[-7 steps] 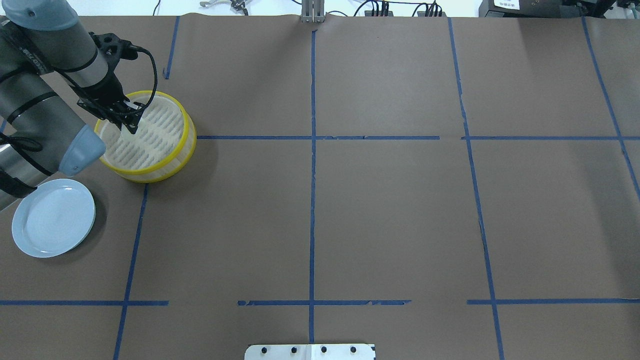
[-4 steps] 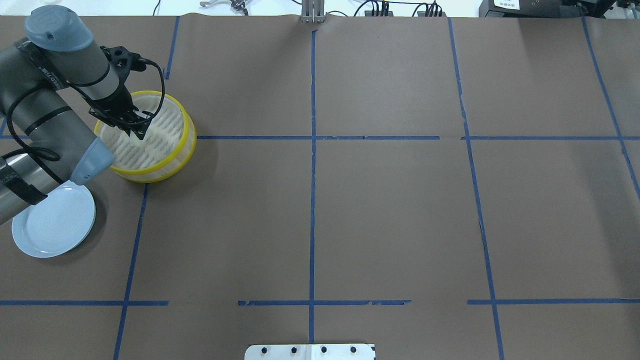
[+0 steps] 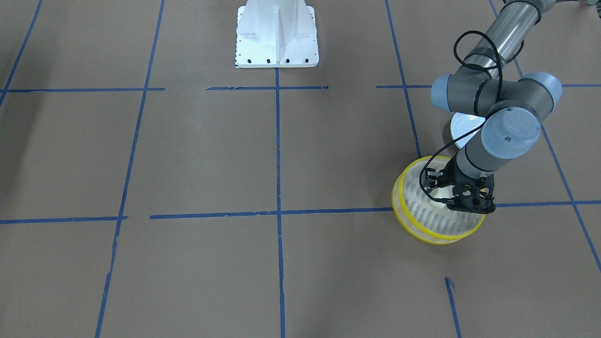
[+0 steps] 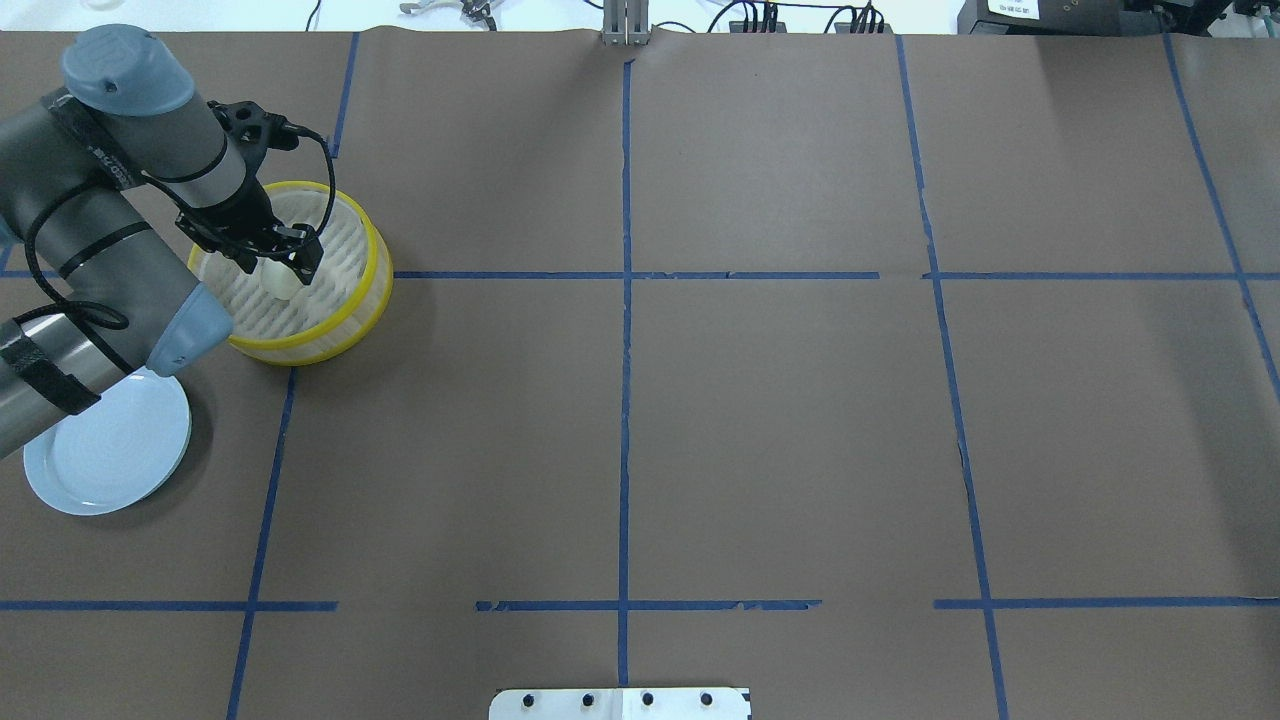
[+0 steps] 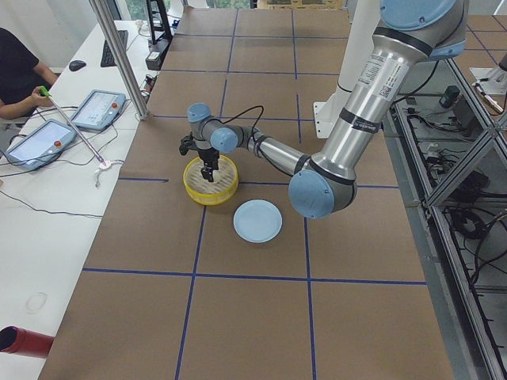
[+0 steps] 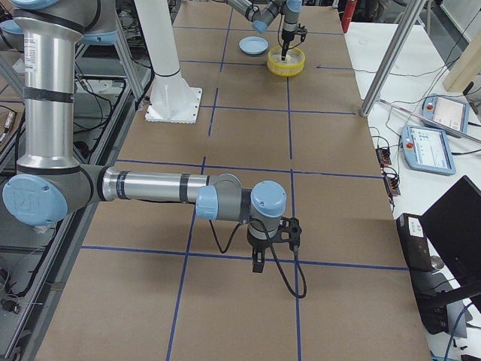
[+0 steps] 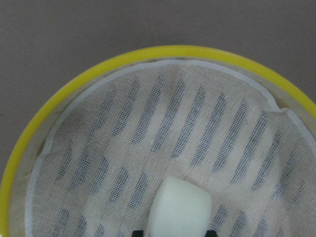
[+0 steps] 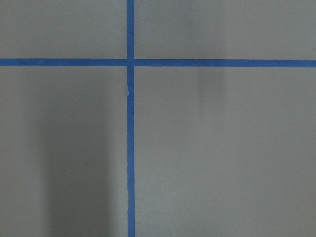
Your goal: Place bun in steamer
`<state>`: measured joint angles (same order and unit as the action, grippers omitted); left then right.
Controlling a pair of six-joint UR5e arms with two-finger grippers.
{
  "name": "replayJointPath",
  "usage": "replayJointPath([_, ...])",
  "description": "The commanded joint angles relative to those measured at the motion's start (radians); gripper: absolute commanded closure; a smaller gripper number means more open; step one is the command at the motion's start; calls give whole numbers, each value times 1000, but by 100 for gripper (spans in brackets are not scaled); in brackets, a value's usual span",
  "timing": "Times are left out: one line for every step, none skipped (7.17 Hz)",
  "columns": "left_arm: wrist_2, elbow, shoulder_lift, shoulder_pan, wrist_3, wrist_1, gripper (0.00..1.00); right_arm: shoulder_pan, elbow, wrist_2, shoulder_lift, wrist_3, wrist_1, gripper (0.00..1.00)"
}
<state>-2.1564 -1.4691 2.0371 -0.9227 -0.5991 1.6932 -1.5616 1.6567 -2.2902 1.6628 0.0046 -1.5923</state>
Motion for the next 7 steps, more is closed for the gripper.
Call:
replayJointPath([7, -93, -35, -13, 7, -1, 0, 1, 0, 0, 0, 0, 0, 0])
replayJointPath([7, -190, -84, -37, 8, -3, 0, 0, 0, 0, 0, 0, 0, 0])
replayJointPath([7, -273, -125, -62, 10, -6, 0, 1, 0, 0, 0, 0, 0, 0])
replayJointPath([4, -330, -156, -152, 34, -18, 0, 2, 0, 0, 0, 0, 0, 0])
replayJointPath([0, -356, -181, -238, 150, -79, 0, 2, 0, 0, 0, 0, 0, 0])
replayJointPath([-3, -378, -195, -324, 329, -175, 0, 2, 0, 0, 0, 0, 0, 0])
replayJointPath([-8, -376, -251, -374, 410, -191, 0, 0, 0, 0, 0, 0, 0, 0])
